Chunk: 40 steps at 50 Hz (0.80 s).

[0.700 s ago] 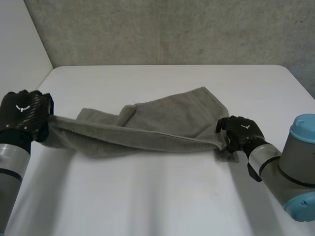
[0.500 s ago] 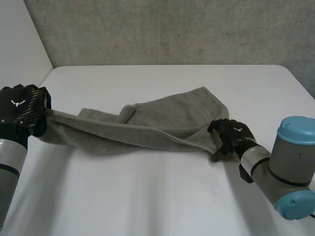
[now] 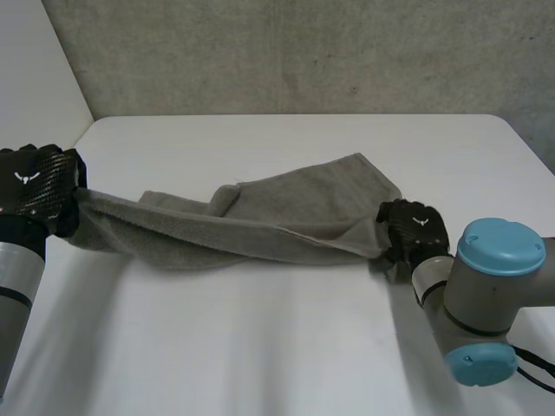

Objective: Fold the towel.

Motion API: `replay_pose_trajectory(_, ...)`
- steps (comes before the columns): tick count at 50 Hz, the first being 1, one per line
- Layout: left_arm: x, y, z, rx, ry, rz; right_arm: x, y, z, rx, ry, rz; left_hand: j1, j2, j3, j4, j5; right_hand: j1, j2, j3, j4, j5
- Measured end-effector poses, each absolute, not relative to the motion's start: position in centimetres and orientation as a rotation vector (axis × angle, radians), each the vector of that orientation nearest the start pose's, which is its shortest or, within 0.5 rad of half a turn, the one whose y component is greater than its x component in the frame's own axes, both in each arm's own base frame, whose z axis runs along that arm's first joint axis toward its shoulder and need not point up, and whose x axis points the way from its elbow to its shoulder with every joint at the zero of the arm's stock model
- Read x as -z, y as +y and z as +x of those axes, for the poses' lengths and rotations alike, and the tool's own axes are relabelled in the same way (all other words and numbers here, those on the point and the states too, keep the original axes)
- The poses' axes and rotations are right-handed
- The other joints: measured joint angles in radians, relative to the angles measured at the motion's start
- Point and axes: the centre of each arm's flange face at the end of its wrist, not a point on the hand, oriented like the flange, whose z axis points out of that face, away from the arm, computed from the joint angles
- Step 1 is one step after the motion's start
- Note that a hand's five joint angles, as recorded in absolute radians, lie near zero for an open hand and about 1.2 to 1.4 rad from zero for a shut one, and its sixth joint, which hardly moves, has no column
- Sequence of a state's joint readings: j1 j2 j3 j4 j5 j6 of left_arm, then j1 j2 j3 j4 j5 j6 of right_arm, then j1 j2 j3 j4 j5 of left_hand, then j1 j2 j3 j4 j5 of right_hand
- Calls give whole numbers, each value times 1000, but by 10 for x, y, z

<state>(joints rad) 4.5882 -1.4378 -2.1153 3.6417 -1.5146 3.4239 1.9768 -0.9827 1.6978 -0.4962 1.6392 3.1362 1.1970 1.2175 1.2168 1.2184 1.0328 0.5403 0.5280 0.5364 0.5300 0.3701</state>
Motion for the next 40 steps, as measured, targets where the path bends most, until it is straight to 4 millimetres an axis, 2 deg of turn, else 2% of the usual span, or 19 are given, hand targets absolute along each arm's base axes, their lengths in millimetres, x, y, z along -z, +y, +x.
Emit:
replay_pose_trajectory(7, -231, -245, -165, 2252, 2011, 469, -114, -293, 256, 1916, 2285, -444, 0, 0, 0, 0, 0, 58, 61, 60, 63, 52)
replay_pose_trajectory(19, -231, -250, -156, 2231, 2005, 429, -123, -297, 254, 1957, 2288, -483, 1, 0, 0, 0, 0, 97, 95, 98, 101, 94)
replay_pose_trajectory(23, -229, -251, -154, 2222, 2009, 422, -126, -299, 253, 1941, 2306, -511, 1, 0, 0, 0, 0, 315, 330, 320, 315, 304)
replay_pose_trajectory(27, -227, -250, -153, 2212, 2018, 421, -127, -298, 254, 1894, 2323, -565, 1, 0, 0, 0, 0, 749, 765, 746, 751, 739)
replay_pose_trajectory(29, -226, -249, -153, 2208, 2023, 423, -130, -297, 255, 1863, 2322, -605, 1, 0, 0, 0, 0, 801, 810, 802, 811, 800)
replay_pose_trajectory(35, -220, -245, -153, 2188, 2049, 430, -150, -292, 254, 1833, 2274, -761, 2, 0, 0, 0, 0, 801, 810, 802, 813, 800)
replay_pose_trajectory(40, -214, -239, -153, 2170, 2072, 441, -190, -291, 232, 1914, 2261, -1011, 2, 0, 0, 0, 0, 801, 810, 802, 813, 800)
